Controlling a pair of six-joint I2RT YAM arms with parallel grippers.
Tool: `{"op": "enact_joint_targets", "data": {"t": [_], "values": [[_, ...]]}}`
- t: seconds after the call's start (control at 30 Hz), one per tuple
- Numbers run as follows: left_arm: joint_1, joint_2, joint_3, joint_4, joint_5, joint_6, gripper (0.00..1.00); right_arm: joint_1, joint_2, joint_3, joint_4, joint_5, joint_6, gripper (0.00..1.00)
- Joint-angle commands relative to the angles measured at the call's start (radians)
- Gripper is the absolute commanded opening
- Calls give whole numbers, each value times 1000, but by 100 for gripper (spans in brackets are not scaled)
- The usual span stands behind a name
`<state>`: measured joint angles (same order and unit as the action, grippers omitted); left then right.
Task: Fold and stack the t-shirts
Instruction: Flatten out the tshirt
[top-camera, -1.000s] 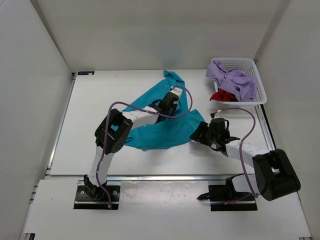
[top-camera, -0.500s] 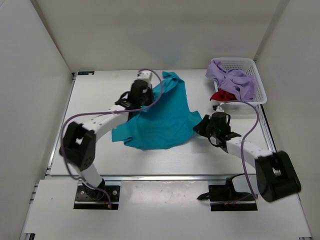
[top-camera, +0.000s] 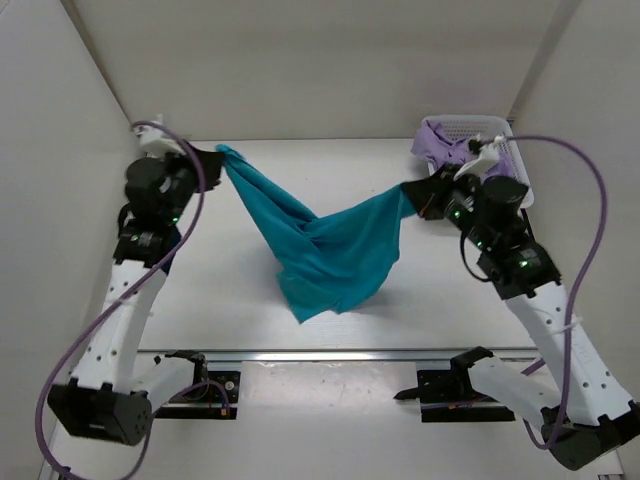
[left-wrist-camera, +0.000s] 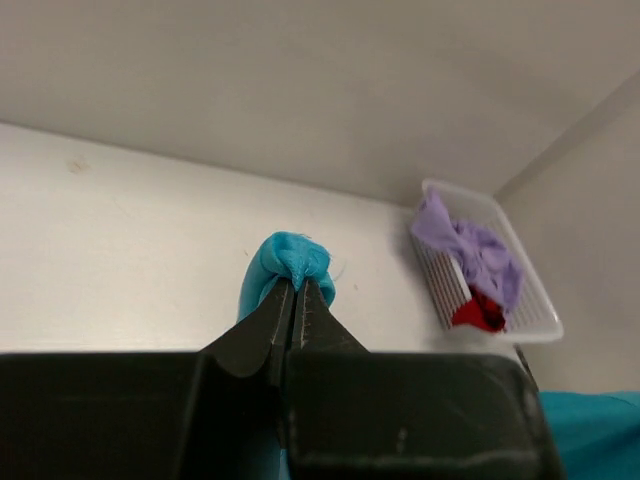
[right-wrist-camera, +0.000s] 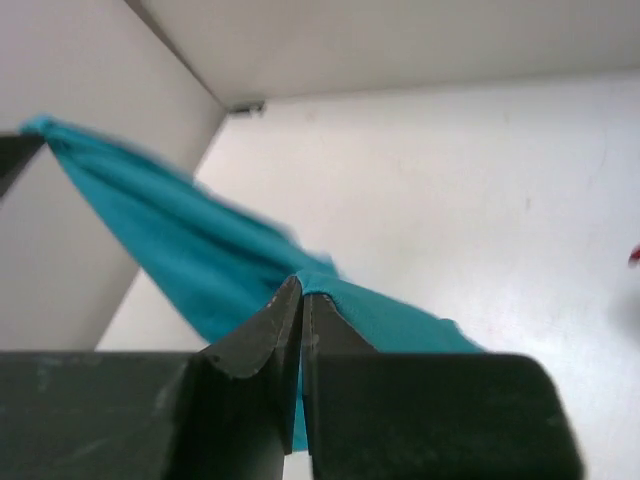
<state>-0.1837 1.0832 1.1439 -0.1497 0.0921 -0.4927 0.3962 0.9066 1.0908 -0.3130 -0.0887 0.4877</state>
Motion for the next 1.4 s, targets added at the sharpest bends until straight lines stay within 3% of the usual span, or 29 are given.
{"op": "enact_joint_targets", "data": {"t": [0.0, 0.07, 0.13, 0.2, 0.3, 0.37, 0.47, 0.57, 0.6, 0.63, 0.7, 0.77, 0.83, 0.9, 0.93, 1.03, 1.17, 1.37], "values": [[144, -112, 45, -59, 148, -37, 1, -48, 49, 254, -158, -66, -96, 0], [229, -140, 25, -73, 178, -49, 1, -168, 128, 311, -153, -138, -103, 1], [207, -154, -24, -82, 147, -29, 2, -285, 207, 308, -109, -329, -63, 0], [194, -158, -93, -71, 139, -26, 1, -283, 315, 307, -72, -342, -57, 0], [216, -132, -229, -12, 167, -52, 1, -251, 493, 371, -64, -246, -86, 0], [214, -94, -277, 15, 158, -67, 0, -267, 648, 455, -92, -295, -95, 0], [200, -20, -329, 57, 104, -93, 0, -264, 971, 764, -196, -267, -104, 0], [138, 23, -360, 94, 49, -112, 0, -254, 1370, 1379, -404, -276, -123, 1], [141, 38, -372, 102, 43, -118, 0, -260, 1488, 1623, -426, -284, -104, 9], [144, 49, -383, 110, 35, -122, 0, -279, 1471, 1589, -402, -307, -53, 13], [165, 66, -378, 117, 35, -133, 0, -296, 1399, 1456, -293, -388, -12, 36], [165, 73, -383, 130, 44, -141, 0, -283, 1341, 1393, -345, -332, -82, 46], [152, 73, -400, 160, 17, -149, 1, -232, 1277, 1352, -446, -234, -174, 47], [130, 66, -409, 194, 20, -176, 0, -188, 1217, 1260, -514, -152, -195, 42], [127, 64, -420, 200, 21, -182, 2, -148, 1136, 1116, -496, -138, -202, 39], [99, 41, -427, 194, 32, -175, 1, -61, 857, 576, -203, -74, -179, 38], [70, -37, -483, 193, 32, -175, 2, -63, 629, 61, 26, -111, -100, 37], [33, -72, -539, 210, 34, -184, 1, -59, 572, -193, 113, -89, -54, 39]]}}
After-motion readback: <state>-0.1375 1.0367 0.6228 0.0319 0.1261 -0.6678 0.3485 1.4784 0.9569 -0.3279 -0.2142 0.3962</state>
